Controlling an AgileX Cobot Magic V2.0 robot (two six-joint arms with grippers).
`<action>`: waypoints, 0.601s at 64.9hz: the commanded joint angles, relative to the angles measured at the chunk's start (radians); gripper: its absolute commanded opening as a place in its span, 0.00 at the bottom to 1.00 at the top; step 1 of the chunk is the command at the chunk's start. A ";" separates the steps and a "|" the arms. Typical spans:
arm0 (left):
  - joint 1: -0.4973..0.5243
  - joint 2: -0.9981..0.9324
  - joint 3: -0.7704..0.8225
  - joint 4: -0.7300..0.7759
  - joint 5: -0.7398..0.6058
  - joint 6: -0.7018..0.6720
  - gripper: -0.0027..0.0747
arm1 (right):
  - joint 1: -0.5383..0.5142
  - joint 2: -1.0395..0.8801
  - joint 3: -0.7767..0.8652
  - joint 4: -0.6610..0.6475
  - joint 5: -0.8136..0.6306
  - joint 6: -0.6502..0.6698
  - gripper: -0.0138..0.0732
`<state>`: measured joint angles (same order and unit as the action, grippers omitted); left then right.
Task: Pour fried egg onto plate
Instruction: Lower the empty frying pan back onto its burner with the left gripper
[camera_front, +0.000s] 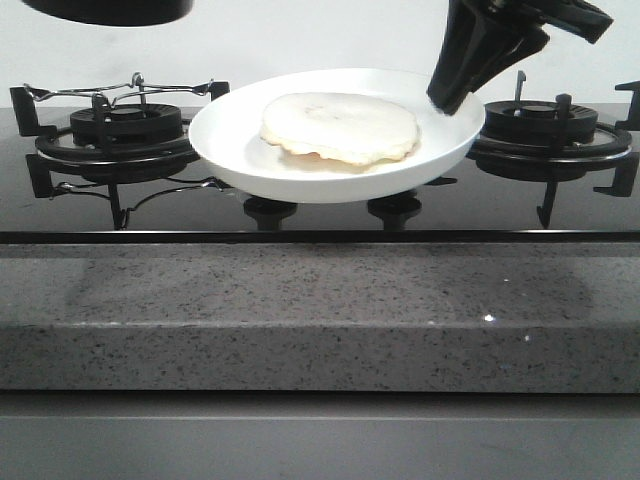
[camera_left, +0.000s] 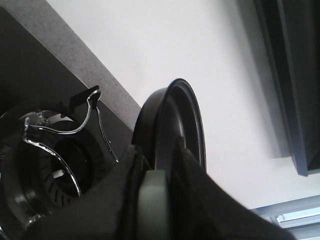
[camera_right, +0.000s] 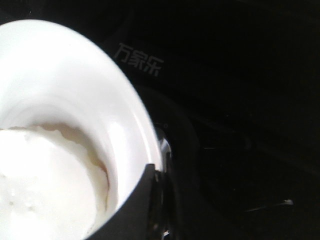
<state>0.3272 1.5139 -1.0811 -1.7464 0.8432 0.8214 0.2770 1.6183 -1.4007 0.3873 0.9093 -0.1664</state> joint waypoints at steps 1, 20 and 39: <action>0.007 0.020 -0.069 -0.114 0.082 -0.063 0.01 | -0.001 -0.048 -0.027 0.039 -0.037 -0.007 0.09; 0.007 0.159 -0.137 -0.110 0.123 -0.108 0.01 | -0.001 -0.048 -0.027 0.039 -0.037 -0.007 0.09; 0.007 0.187 -0.133 -0.009 0.069 -0.108 0.01 | -0.001 -0.048 -0.027 0.039 -0.037 -0.007 0.09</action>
<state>0.3334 1.7491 -1.1794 -1.7200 0.8875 0.7251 0.2770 1.6183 -1.4007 0.3873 0.9093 -0.1664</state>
